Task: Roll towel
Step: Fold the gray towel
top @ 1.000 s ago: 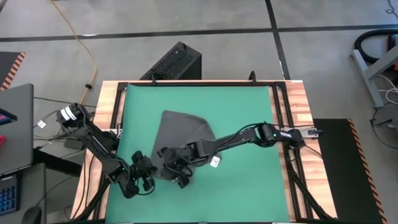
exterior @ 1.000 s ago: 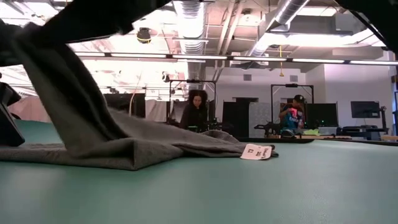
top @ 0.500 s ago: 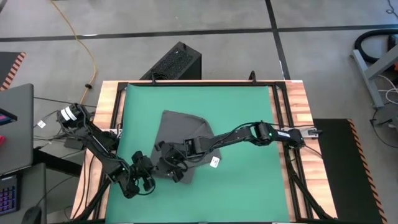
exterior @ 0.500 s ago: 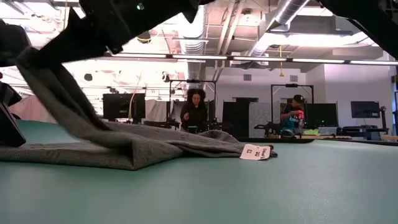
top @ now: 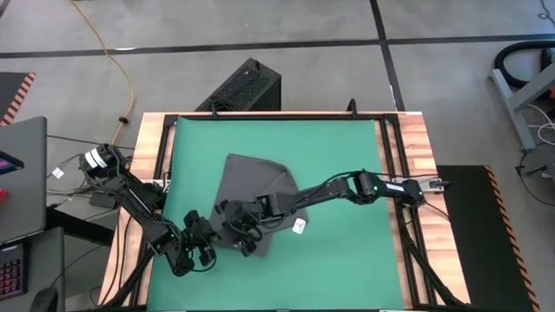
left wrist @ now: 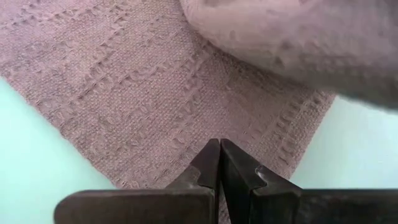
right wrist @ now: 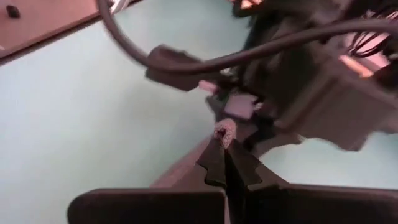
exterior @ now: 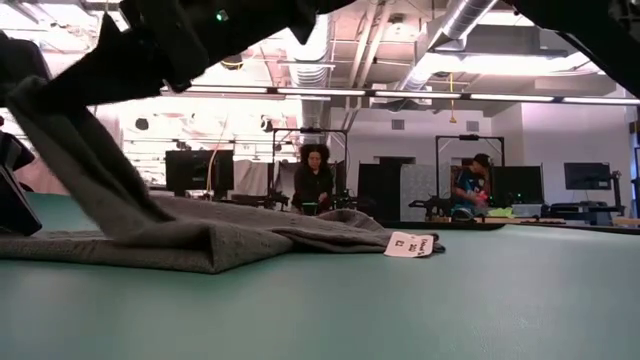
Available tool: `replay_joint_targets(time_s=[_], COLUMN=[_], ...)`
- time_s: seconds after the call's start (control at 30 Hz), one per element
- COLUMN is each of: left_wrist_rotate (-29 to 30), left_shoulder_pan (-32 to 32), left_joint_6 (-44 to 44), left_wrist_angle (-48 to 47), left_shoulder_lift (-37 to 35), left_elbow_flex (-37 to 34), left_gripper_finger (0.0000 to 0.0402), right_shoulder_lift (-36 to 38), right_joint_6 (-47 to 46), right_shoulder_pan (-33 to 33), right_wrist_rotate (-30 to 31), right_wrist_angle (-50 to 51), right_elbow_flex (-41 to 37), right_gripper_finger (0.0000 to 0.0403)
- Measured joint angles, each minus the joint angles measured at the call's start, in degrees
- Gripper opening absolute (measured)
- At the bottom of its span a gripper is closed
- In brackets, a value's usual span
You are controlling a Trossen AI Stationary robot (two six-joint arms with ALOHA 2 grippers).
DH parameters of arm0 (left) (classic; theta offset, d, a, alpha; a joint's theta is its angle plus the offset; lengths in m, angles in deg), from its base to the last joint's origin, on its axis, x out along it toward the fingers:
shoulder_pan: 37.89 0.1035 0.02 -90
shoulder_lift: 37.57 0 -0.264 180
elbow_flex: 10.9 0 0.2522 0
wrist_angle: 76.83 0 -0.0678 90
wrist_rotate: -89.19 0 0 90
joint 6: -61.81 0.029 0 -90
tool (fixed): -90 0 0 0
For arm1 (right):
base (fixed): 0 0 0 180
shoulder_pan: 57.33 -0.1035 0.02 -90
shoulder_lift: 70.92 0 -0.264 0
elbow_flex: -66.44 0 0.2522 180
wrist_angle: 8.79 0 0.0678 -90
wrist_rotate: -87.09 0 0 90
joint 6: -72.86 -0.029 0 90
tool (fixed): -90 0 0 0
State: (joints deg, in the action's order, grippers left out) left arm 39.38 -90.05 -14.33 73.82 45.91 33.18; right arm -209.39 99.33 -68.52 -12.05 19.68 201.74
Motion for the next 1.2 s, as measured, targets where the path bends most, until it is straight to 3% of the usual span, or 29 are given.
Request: replay_joint_targets(time_s=[1.2], left_wrist_rotate=[1.22], left_shoulder_pan=[1.79], left_joint_6=[2.25], left_wrist_angle=[0.11], left_shoulder_lift=[0.0], left_elbow_flex=[0.0], left_gripper_finger=[0.0], right_shoulder_lift=[-0.64], right_joint_6=[2.53], right_shoulder_pan=[0.56], right_wrist_rotate=[-0.01], right_wrist_angle=[-6.83], right_elbow_flex=[0.06], right_gripper_finger=[0.0009])
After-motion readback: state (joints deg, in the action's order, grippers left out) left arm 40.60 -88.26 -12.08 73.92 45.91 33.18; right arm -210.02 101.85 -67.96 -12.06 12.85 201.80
